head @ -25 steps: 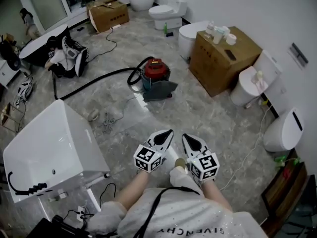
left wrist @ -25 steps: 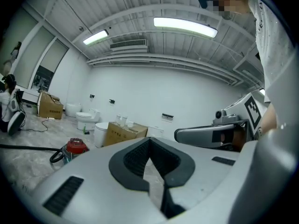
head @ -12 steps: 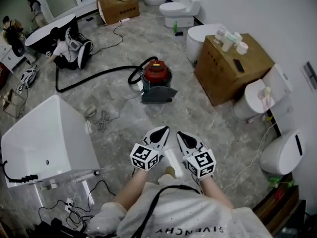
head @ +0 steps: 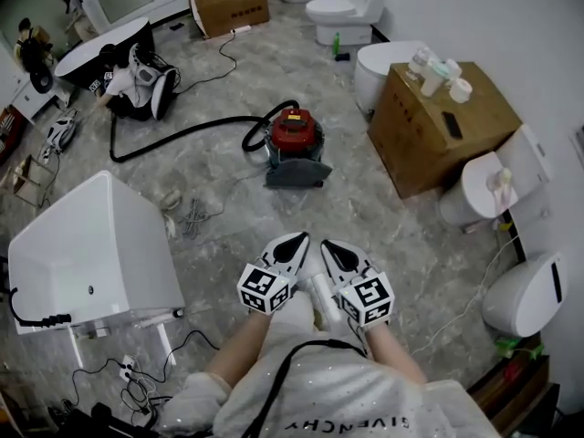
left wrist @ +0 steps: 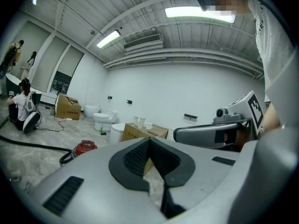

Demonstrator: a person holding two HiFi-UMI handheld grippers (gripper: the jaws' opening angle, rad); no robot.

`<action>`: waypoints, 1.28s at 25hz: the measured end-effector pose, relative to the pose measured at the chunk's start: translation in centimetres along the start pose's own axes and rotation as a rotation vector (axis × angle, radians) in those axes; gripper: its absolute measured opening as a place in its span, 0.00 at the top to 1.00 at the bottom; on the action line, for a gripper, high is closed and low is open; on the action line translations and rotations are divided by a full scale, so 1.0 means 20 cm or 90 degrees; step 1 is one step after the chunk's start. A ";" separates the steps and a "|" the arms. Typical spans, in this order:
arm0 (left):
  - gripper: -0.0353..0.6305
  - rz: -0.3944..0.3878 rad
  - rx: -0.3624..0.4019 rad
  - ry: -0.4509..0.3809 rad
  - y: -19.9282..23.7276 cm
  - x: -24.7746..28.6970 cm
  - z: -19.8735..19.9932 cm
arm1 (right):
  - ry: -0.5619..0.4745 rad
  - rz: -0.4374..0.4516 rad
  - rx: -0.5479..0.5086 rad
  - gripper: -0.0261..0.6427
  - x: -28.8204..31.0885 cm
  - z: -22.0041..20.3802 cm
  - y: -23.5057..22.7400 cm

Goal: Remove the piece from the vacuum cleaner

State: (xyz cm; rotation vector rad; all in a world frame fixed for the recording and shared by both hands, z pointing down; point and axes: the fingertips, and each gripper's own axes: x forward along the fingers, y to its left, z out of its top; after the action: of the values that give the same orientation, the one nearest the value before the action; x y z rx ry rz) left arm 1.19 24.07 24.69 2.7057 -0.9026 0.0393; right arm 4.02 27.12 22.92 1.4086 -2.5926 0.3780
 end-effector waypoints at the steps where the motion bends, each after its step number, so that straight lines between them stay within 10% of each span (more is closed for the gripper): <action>1: 0.91 0.000 0.000 0.000 0.01 0.02 0.00 | 0.001 0.003 0.000 0.94 0.01 0.00 -0.01; 32: 0.91 -0.005 -0.015 0.064 1.01 0.94 0.09 | 0.109 0.041 0.009 0.94 1.12 0.11 -0.86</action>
State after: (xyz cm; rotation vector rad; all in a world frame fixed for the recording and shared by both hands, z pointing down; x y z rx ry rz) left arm 4.29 -2.77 30.50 2.6596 -0.8573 0.1603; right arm 6.37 -0.39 29.15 1.2397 -2.5065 0.5026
